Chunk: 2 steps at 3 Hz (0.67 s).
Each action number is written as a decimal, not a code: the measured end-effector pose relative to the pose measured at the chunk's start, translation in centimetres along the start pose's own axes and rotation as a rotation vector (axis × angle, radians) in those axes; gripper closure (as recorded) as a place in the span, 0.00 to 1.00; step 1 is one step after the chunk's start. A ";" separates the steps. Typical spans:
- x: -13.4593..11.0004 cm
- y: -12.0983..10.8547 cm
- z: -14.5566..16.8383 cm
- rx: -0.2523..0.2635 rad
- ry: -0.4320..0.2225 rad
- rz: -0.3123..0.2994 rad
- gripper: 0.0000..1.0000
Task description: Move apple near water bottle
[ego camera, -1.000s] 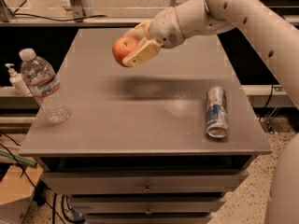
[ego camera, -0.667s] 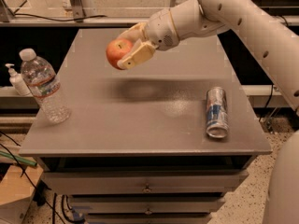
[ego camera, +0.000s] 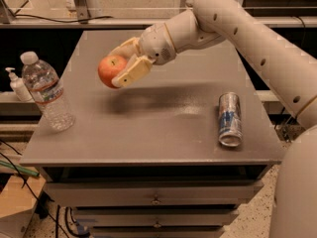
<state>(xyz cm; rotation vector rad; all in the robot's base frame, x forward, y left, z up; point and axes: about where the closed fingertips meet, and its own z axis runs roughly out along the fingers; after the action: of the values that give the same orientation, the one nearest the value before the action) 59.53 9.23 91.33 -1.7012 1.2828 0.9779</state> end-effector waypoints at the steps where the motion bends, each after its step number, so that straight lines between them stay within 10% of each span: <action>1: 0.7 1.7 2.2 -0.073 -0.020 0.026 0.82; 2: 1.6 3.3 4.1 -0.128 -0.051 0.065 0.60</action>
Offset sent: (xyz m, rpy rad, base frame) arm -0.0549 0.0329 -0.0602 0.0355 0.2043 0.1390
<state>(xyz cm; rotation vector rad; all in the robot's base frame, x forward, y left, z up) 56.11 11.69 87.76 -1.7287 1.2726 1.1565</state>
